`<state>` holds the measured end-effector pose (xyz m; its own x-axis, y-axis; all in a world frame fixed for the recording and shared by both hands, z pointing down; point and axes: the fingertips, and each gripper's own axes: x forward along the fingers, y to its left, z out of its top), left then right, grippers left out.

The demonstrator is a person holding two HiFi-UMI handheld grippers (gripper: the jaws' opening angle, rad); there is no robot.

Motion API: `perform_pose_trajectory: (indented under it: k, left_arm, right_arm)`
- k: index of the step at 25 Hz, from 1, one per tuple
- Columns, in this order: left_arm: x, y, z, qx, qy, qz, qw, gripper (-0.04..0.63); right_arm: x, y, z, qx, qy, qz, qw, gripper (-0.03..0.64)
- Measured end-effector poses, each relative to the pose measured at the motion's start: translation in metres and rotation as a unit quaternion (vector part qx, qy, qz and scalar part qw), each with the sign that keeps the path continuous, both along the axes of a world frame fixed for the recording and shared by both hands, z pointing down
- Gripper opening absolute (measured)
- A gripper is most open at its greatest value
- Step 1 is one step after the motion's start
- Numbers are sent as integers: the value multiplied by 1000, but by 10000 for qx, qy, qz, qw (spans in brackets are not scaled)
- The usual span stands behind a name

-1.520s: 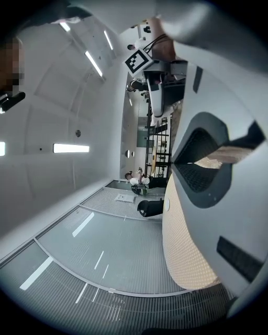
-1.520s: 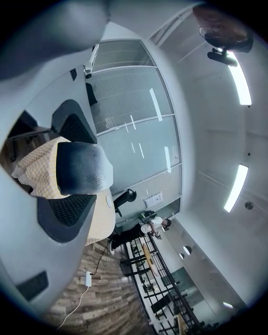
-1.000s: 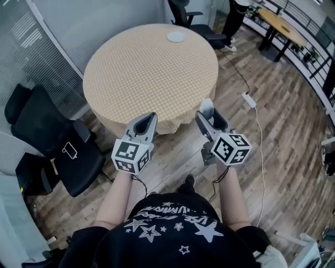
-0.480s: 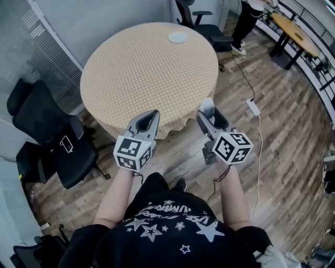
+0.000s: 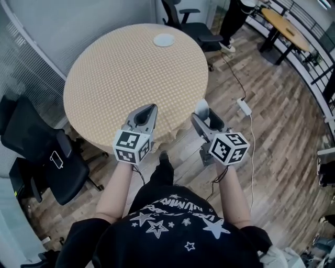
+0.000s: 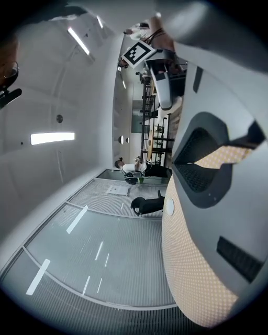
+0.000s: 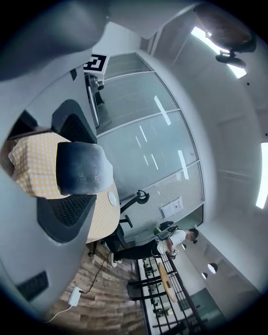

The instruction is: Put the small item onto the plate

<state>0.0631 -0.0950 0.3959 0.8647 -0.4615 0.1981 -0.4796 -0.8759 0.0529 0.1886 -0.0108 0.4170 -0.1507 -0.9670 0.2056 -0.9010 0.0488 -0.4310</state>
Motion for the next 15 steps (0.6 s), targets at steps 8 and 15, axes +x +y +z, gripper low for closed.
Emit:
perform_pose_trajectory:
  k: [8, 15]
  left_arm:
    - [62, -95, 2, -151, 84, 254, 9995, 8]
    - [62, -169, 7, -190, 133, 125, 9997, 8]
  right_arm:
    - [61, -88, -12, -32, 128, 280, 9995, 302]
    - [73, -150, 1, -271, 32, 380, 9989, 302]
